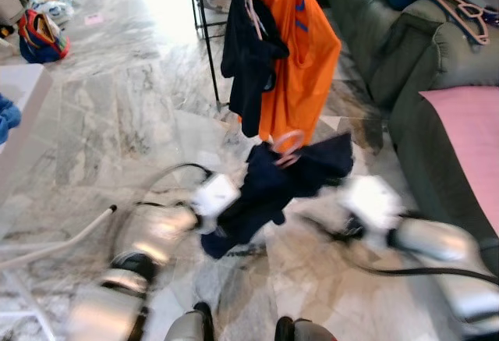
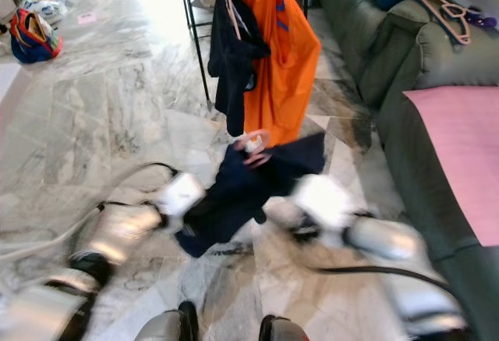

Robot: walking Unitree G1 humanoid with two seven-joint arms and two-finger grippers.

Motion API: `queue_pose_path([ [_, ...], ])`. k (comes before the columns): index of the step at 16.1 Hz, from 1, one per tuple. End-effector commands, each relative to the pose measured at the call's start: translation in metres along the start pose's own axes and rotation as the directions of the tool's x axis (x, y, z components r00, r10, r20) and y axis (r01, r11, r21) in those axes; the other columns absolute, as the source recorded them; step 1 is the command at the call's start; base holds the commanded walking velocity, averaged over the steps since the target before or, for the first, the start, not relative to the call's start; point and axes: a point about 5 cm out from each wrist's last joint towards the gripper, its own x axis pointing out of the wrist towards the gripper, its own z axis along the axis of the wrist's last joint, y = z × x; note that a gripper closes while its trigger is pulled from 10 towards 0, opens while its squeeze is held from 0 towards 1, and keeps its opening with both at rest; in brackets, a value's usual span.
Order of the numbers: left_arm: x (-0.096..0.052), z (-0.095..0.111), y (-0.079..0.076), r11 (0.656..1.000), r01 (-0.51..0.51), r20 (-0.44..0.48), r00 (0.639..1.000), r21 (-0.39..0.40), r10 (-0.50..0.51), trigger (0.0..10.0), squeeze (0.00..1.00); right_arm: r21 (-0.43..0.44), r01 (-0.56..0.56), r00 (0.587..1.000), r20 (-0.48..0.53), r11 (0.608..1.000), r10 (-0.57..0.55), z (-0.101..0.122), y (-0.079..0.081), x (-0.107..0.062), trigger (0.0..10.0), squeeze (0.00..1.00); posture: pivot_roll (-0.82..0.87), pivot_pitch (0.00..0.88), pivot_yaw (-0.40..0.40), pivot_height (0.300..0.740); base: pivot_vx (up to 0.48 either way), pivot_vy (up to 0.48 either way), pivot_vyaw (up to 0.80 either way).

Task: Hang hanger

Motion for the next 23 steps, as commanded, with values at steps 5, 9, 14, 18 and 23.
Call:
queue_pose_path([
  [5,-0.001,0.009,0.005,0.998,0.055,0.045,0.997,-0.001,-0.055,10.0,0.00,-0.034,0.006,1.000,-0.009,0.999,-0.007,-0.012,0.011,0.002,10.0,1.00,-0.19,0.177,0.022,0.740,0.000,0.000,0.00],
  [9,-0.009,0.007,0.006,0.979,0.200,0.016,0.980,0.030,-0.201,10.0,0.00,-0.127,-0.085,0.996,-0.040,0.988,0.081,-0.004,-0.006,-0.022,10.0,0.00,-0.19,0.186,0.024,0.740,0.000,0.000,0.00],
  [14,-0.014,0.006,0.011,0.967,0.250,-0.011,0.968,0.055,-0.249,10.0,0.00,-0.182,-0.110,0.992,-0.076,0.977,0.098,0.014,-0.043,-0.045,10.0,0.00,-0.20,0.183,0.024,0.740,0.000,0.000,0.00],
  [18,-0.015,0.012,-0.002,0.904,0.415,0.030,0.907,0.106,-0.420,10.0,0.00,-0.152,-0.197,0.974,-0.146,0.969,0.175,0.008,-0.055,-0.055,10.0,0.00,-0.19,0.188,0.026,0.740,0.000,0.000,0.00],
  [23,-0.006,0.034,-0.005,0.871,0.461,0.121,0.867,0.170,-0.483,10.0,0.00,-0.040,-0.311,0.944,-0.131,0.950,0.304,-0.001,-0.048,-0.047,10.0,0.00,-0.19,0.192,0.030,0.740,0.000,0.000,0.00],
])
